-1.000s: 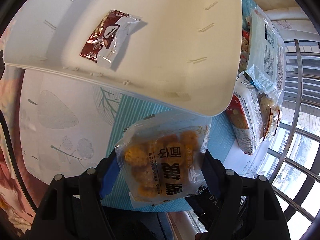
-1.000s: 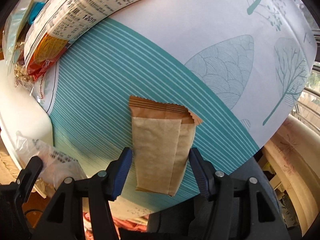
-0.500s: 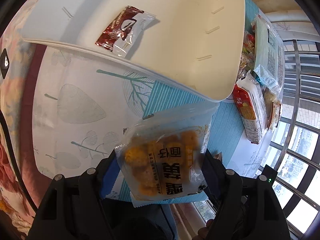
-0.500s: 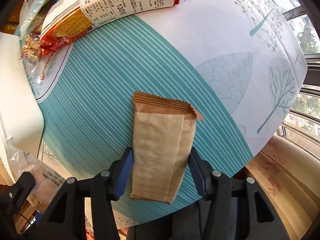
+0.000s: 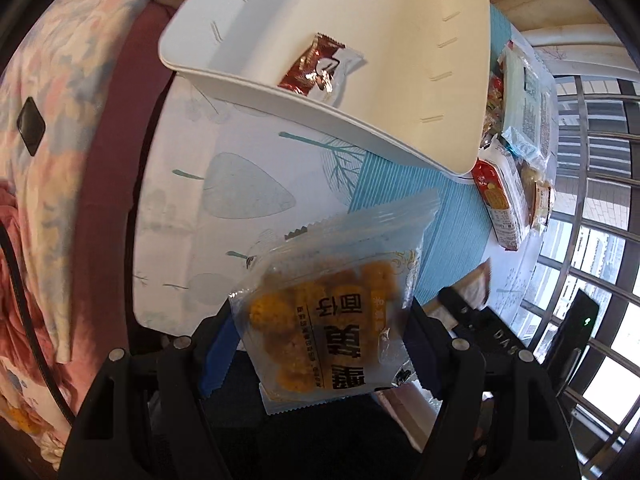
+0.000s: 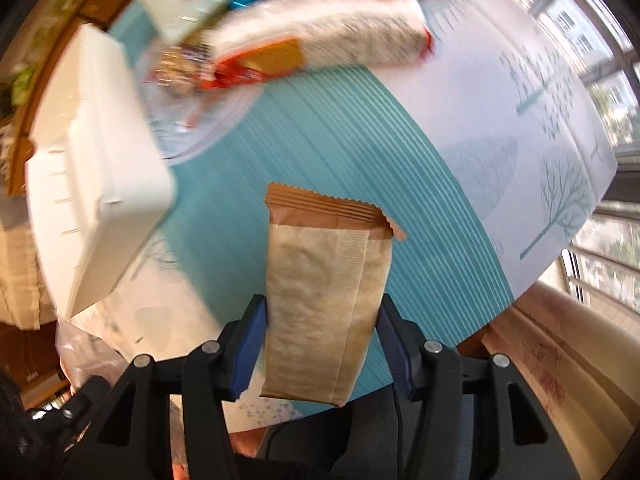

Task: Organize snacks
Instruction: 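Carry the brown bar and orange-puff bag into the white tray and release both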

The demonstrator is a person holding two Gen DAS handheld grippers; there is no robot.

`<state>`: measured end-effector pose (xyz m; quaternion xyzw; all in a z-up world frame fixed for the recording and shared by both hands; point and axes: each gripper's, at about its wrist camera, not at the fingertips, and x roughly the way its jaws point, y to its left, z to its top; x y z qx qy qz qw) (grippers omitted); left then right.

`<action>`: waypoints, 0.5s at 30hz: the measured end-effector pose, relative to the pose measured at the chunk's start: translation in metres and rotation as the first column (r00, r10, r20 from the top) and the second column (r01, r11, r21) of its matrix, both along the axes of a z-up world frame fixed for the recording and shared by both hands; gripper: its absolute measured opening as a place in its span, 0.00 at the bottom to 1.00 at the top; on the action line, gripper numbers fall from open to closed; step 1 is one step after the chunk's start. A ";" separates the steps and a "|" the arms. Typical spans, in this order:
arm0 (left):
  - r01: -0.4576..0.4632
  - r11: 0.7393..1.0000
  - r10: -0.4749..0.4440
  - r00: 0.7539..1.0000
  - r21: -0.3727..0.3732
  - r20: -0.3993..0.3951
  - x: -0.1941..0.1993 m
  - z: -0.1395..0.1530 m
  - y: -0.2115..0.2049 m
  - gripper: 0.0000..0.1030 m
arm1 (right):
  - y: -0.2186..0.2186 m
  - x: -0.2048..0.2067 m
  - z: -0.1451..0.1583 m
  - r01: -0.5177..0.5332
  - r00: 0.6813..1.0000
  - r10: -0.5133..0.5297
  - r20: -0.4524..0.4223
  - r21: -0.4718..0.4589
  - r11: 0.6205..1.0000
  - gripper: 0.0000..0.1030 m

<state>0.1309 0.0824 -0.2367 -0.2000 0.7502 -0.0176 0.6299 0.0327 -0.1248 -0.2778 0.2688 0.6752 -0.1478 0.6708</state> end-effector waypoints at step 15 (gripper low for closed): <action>0.094 0.992 -0.112 0.965 0.086 0.238 0.039 0.085 0.060 0.72 | 0.058 0.061 0.098 -0.207 0.900 0.260 0.350 -0.182 0.961 0.53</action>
